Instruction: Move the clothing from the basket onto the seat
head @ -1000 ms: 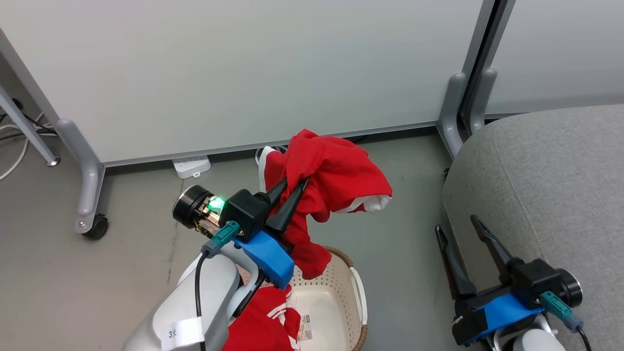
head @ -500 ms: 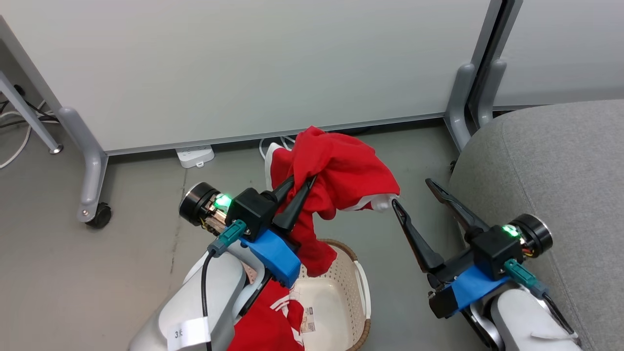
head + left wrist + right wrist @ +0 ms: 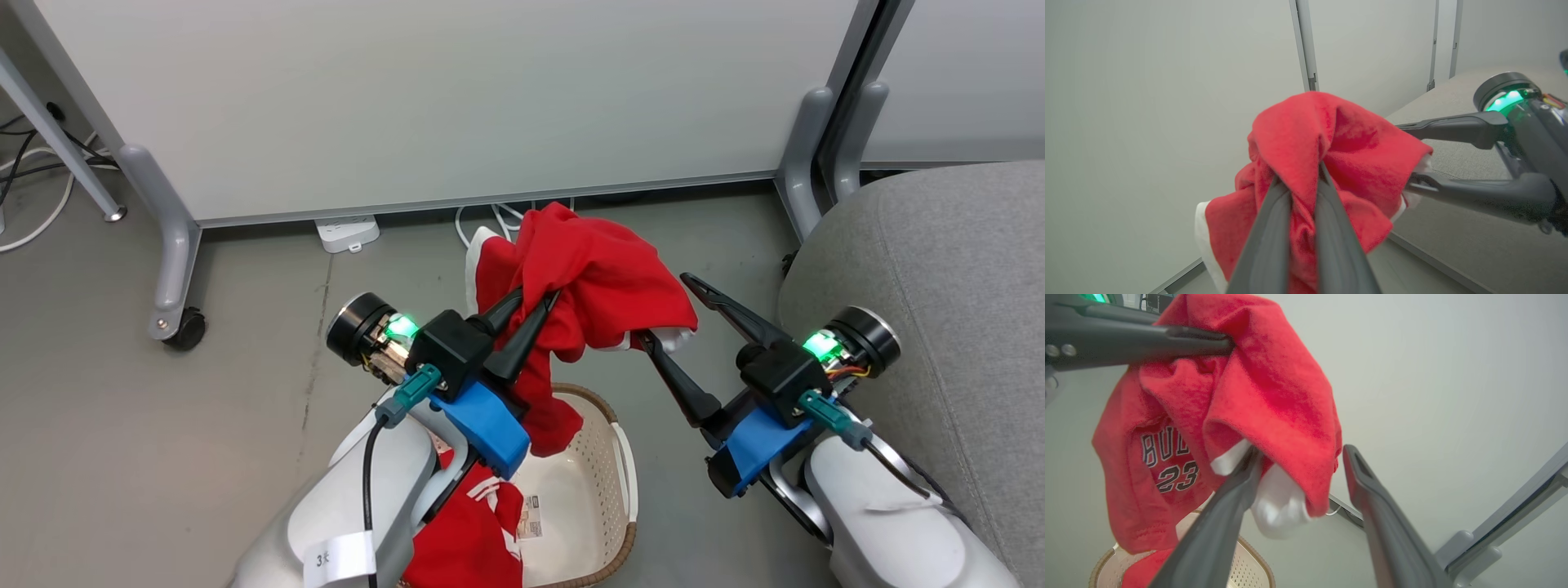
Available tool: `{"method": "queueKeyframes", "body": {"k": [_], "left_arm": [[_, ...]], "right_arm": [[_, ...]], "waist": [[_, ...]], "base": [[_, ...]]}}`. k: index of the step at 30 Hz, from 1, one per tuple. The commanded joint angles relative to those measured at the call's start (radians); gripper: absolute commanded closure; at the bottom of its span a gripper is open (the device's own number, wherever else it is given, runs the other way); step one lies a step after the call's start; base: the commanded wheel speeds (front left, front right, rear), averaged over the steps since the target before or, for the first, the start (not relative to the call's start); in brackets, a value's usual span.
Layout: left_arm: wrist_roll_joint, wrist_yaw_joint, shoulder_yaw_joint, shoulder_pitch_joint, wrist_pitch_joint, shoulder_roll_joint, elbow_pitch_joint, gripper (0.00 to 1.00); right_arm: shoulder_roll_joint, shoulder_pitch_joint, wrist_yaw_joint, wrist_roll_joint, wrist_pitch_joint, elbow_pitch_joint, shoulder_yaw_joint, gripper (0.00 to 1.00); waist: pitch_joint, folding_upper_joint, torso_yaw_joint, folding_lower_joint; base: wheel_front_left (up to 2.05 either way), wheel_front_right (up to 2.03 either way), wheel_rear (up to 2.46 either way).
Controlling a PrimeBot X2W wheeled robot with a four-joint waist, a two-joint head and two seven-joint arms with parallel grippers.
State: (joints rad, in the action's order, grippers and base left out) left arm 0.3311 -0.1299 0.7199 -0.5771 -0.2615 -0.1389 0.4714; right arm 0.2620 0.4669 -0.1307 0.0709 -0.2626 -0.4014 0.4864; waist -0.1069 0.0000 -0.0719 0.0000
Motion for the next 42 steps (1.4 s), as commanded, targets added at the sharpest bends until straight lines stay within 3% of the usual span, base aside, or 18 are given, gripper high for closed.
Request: {"method": "queueKeyframes", "body": {"k": [1,8,9,10,11,32,33,34,35,42], "left_arm": [[-0.008,-0.001,0.001,-0.022,-0.005,0.003,-0.006,1.00],[-0.001,-0.001,0.015,-0.032,-0.006,0.007,-0.006,1.00],[0.000,-0.001,0.017,-0.033,-0.006,0.007,-0.005,1.00],[0.001,-0.001,0.018,-0.035,-0.006,0.008,-0.004,1.00],[0.001,-0.001,0.019,-0.036,-0.006,0.008,-0.004,1.00],[0.003,-0.001,0.018,-0.034,-0.006,0.001,0.005,1.00],[0.003,-0.001,0.017,-0.034,-0.005,0.001,0.005,0.67],[0.003,-0.001,0.015,-0.034,-0.005,0.002,0.006,0.11],[0.004,-0.001,0.013,-0.033,-0.005,0.003,0.006,0.00],[-0.008,-0.001,0.002,-0.022,-0.005,0.005,0.002,0.00]], "right_arm": [[0.007,0.027,0.000,-0.002,-0.003,-0.021,0.018,0.00],[-0.003,0.080,0.000,0.011,-0.003,-0.081,0.056,0.00],[-0.005,0.085,0.000,0.018,-0.003,-0.092,0.061,0.06],[-0.007,0.092,0.000,0.021,-0.003,-0.092,0.064,0.92],[-0.008,0.098,0.000,0.024,-0.003,-0.092,0.065,1.00],[-0.008,0.084,0.000,0.046,-0.003,-0.087,0.068,1.00],[-0.008,0.084,0.000,0.047,-0.003,-0.086,0.068,1.00],[-0.008,0.083,0.000,0.048,-0.003,-0.086,0.067,1.00],[-0.008,0.083,0.000,0.048,-0.003,-0.086,0.067,1.00],[-0.017,0.072,0.000,0.059,-0.003,-0.082,0.049,1.00]], "waist": [[-0.005,0.0000,-0.004,0.0000],[-0.017,0.0000,-0.010,0.0000],[-0.018,0.0000,-0.011,0.0000],[-0.020,0.0000,-0.012,0.0000],[-0.021,0.0000,-0.013,0.0000],[-0.016,0.0000,-0.008,0.0000],[-0.016,0.0000,-0.008,0.0000],[-0.016,0.0000,-0.008,0.0000],[-0.016,0.0000,-0.009,0.0000],[-0.014,0.0000,-0.007,0.0000]], "base": [[0.00,0.00,0.00],[0.00,0.00,0.00],[0.00,0.00,0.00],[0.00,0.00,0.00],[0.00,0.00,0.00],[0.00,0.00,0.00],[0.00,0.00,0.00],[0.00,0.00,0.00],[0.00,0.00,0.00],[0.00,0.00,0.00]]}}
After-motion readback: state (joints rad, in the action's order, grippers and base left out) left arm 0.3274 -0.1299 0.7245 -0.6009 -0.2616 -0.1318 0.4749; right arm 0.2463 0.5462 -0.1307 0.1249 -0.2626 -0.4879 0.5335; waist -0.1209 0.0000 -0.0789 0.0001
